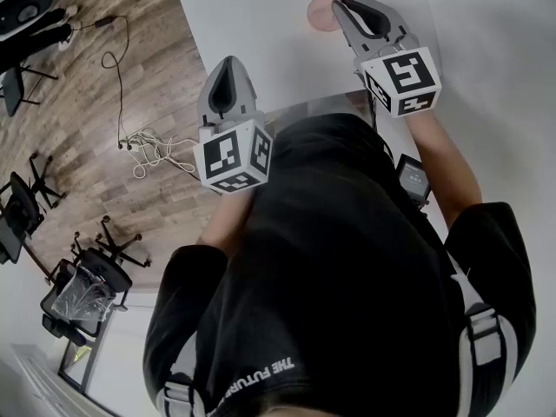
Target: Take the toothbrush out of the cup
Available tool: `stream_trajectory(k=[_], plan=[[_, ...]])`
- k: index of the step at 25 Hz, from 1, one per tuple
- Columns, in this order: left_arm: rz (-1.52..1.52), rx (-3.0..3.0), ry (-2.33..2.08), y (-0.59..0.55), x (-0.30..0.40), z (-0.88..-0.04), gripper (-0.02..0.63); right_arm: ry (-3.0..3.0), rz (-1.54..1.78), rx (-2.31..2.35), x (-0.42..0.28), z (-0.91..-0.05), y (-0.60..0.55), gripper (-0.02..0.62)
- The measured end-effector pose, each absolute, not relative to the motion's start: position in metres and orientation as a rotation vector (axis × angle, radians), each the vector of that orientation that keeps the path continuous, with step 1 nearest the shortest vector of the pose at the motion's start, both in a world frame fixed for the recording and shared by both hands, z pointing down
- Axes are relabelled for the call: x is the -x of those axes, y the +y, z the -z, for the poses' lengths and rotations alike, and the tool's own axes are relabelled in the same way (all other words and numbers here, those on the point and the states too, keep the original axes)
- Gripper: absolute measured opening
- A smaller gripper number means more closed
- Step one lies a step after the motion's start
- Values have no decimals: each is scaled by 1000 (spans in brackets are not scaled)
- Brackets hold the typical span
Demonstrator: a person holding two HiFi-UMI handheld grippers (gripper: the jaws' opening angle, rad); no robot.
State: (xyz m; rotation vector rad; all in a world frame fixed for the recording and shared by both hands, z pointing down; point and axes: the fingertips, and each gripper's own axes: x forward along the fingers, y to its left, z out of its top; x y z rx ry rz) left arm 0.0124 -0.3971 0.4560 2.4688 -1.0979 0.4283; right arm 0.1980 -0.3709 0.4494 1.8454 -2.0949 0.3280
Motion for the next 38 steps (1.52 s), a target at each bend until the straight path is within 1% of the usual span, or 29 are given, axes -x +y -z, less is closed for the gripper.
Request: stream_trajectory(k=[7, 16, 21, 26, 38], plan=[[-378, -2535, -1057, -400, -12, -433, 15, -2106, -226, -1912, -197, -390, -369, 49], [-304, -2606, -1035, -399, -10, -401, 15, -2073, -162, -2015, -205, -336, -338, 49], [-273, -2640, -1074, -400, -4, -385, 15, -2014, -202, -2068, -212, -342, -318, 49], [-256, -2623, -1100, -399, 6, -387, 15, -1994, -238, -2090, -211, -363, -304, 49], [-235, -2589, -1149, -404, 20, -381, 14, -2031, -222, -2057, -199, -358, -316, 49]])
